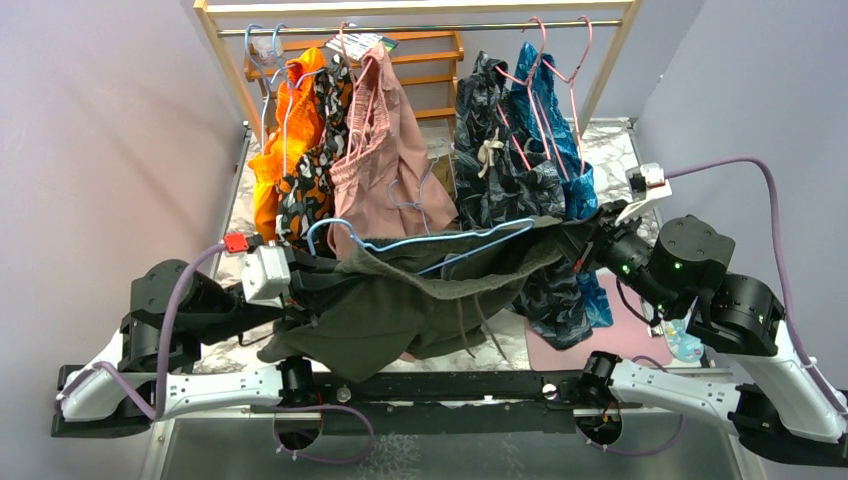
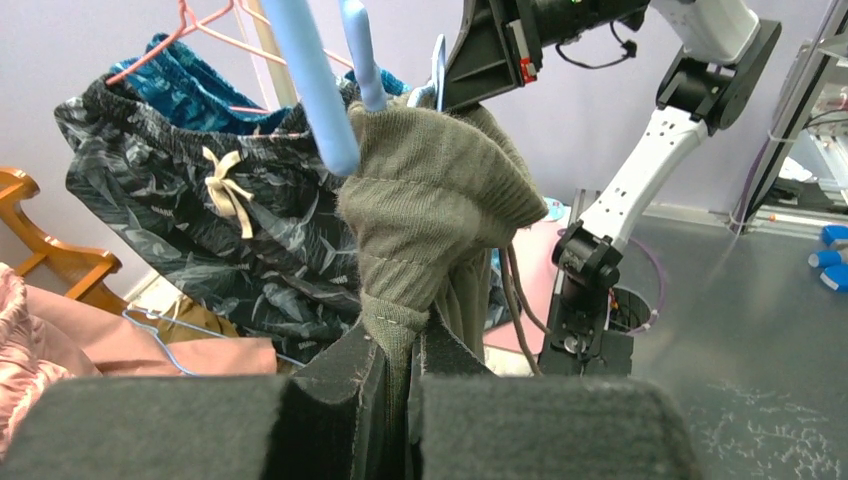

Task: Place the shorts on the hanger
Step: Hang the shorts on the hanger.

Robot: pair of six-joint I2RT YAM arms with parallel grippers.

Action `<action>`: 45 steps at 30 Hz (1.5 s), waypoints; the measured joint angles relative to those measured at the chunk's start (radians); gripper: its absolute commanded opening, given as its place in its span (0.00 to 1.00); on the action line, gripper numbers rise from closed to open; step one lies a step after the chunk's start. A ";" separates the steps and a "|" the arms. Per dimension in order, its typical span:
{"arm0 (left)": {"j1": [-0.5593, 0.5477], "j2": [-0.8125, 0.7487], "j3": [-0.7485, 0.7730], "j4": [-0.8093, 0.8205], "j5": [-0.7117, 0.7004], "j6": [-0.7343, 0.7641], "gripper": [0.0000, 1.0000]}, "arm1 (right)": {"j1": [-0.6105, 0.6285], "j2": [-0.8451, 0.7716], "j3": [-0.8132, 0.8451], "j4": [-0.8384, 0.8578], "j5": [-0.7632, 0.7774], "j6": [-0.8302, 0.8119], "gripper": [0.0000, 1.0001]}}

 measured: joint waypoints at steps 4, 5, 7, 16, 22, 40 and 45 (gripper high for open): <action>0.000 0.025 0.000 -0.026 0.001 0.000 0.00 | 0.000 0.016 0.021 -0.049 0.021 0.008 0.01; 0.000 0.032 0.000 -0.031 0.002 0.000 0.00 | 0.000 0.020 0.026 -0.060 0.026 0.009 0.01; 0.000 0.049 0.000 -0.042 0.005 0.000 0.00 | 0.000 0.028 0.037 -0.078 0.032 0.011 0.01; 0.000 0.132 0.000 -0.079 0.013 0.004 0.00 | 0.000 0.056 0.087 -0.139 0.039 0.014 0.01; 0.000 0.158 -0.005 -0.109 0.011 0.013 0.00 | 0.000 0.071 0.123 -0.183 0.041 0.014 0.01; 0.000 0.056 -0.014 -0.108 0.120 -0.016 0.00 | 0.000 0.074 0.116 -0.201 0.100 0.041 0.01; 0.000 0.078 -0.021 -0.136 0.112 -0.018 0.00 | 0.000 0.080 0.117 -0.204 0.098 0.041 0.01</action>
